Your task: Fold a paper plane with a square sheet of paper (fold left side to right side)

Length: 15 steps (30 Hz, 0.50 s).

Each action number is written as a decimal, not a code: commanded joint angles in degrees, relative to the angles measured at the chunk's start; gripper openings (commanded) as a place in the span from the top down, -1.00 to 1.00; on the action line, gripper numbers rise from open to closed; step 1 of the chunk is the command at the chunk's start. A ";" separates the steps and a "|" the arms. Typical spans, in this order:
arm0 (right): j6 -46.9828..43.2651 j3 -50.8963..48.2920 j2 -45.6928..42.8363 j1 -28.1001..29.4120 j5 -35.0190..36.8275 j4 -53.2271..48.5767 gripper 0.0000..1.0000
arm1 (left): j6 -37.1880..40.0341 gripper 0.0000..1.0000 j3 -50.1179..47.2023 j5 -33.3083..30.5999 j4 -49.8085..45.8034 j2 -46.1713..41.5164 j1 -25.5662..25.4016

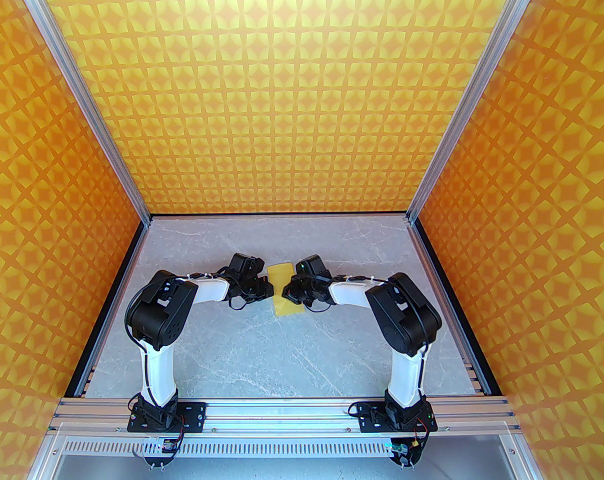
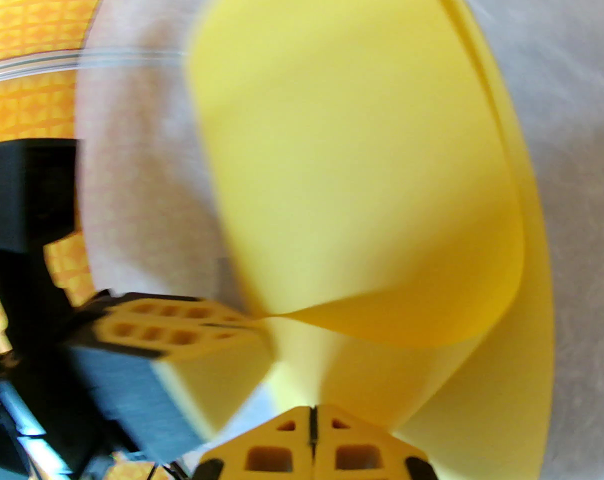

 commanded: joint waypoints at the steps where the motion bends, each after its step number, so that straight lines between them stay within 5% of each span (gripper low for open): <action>1: -2.11 0.49 2.04 -0.27 2.03 -2.59 1.00 | 1.25 1.00 -0.34 -1.03 -1.68 1.91 0.18; 7: -2.32 0.27 1.83 -0.27 2.33 -2.97 1.00 | 1.49 0.99 0.08 -1.03 -2.31 1.44 0.18; 15: -2.23 0.00 1.75 -0.27 2.45 -3.14 1.00 | 0.93 0.66 -0.09 -1.66 -4.73 -6.78 0.97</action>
